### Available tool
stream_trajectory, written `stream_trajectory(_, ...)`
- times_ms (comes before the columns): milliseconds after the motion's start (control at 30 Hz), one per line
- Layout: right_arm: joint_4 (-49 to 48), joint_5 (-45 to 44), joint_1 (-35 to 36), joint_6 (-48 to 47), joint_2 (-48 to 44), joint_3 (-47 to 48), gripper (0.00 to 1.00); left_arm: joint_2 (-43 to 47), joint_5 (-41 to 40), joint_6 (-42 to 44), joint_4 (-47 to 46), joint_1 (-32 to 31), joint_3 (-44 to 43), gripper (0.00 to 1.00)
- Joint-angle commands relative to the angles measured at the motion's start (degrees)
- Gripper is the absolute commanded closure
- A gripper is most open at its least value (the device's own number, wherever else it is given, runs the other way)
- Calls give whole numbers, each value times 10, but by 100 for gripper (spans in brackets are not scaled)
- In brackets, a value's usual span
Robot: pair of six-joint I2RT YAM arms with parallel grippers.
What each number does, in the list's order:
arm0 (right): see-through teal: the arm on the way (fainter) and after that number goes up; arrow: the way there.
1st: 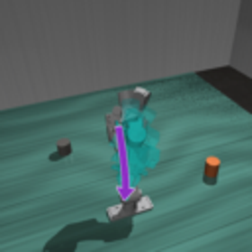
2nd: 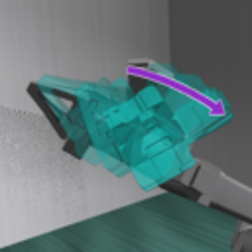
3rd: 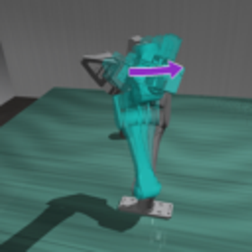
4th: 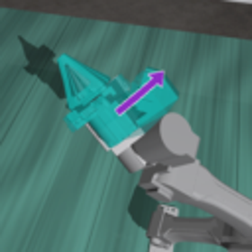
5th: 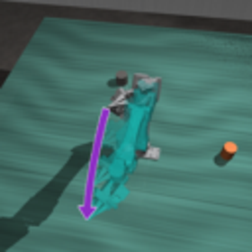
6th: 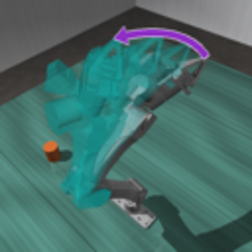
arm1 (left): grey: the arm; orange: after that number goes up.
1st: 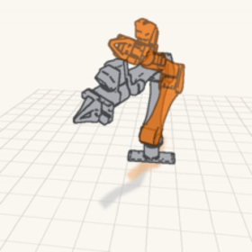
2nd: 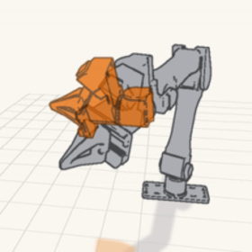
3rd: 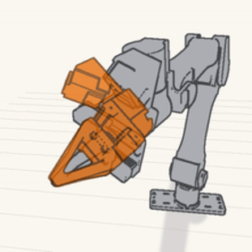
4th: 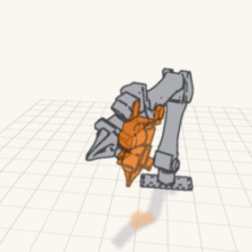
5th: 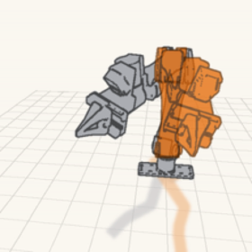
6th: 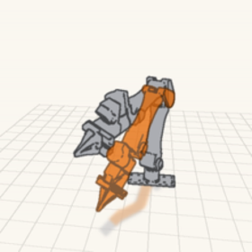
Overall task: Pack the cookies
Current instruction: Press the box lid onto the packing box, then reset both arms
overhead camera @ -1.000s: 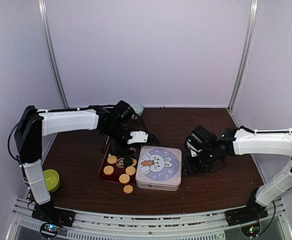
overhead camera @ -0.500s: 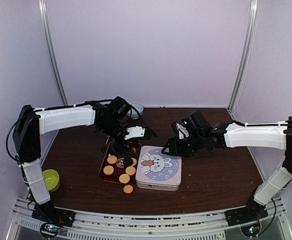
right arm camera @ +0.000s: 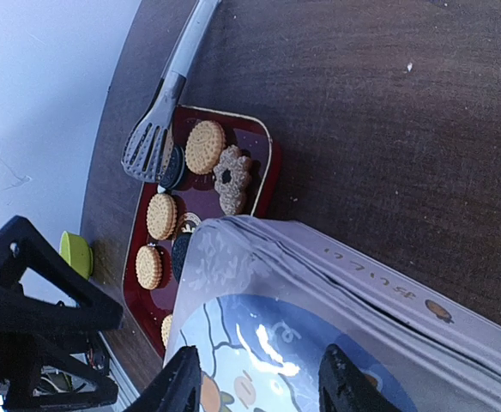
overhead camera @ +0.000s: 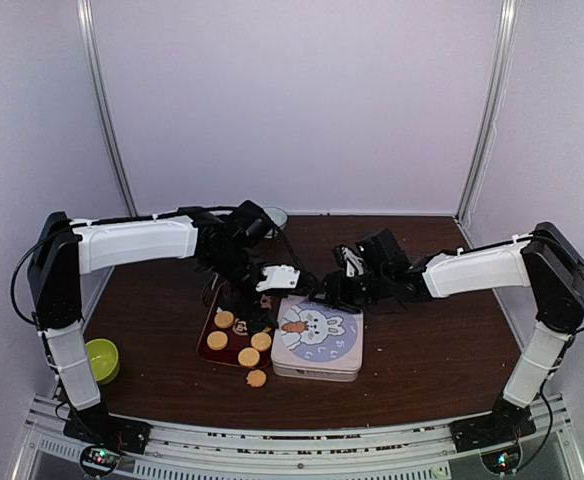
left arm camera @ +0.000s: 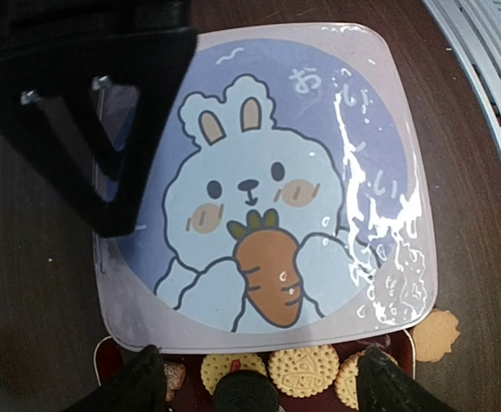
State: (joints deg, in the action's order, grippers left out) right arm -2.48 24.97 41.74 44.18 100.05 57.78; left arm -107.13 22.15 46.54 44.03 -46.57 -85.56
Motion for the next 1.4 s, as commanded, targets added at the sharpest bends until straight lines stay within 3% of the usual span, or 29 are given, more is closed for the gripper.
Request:
stream_trajectory(0, 62, -27, -9, 0, 47, 11, 52, 10, 11, 49, 20, -20, -4, 20)
stream_trajectory(267, 137, -58, -18, -32, 88, 76, 53, 10, -56, 66, -17, -51, 19, 19)
stream_trajectory(367, 132, -61, -25, -31, 83, 75, 51, 19, -70, 74, -16, -58, 23, 11)
stream_trajectory(533, 171, -73, -34, -55, 88, 128, 50, 37, -97, 79, -38, -79, 49, 9)
stream_trajectory(733, 202, -105, -37, -74, 53, 144, 43, 42, -109, 33, -32, -68, 30, 7)
stream_trajectory(867, 198, -152, -45, -88, -17, 123, 32, 61, -102, -1, 1, -23, 9, 2)
stream_trajectory(1000, 202, -234, -46, -114, -84, 104, 1, 100, -75, -60, 22, 49, -2, 2)
stream_trajectory(1200, 259, -310, -80, -147, -129, 110, 0, 163, -47, -97, 16, 204, 26, 2)
stream_trajectory(1367, 231, -398, -123, -162, -188, 54, 0, 223, -34, -142, -52, 323, 114, 2)
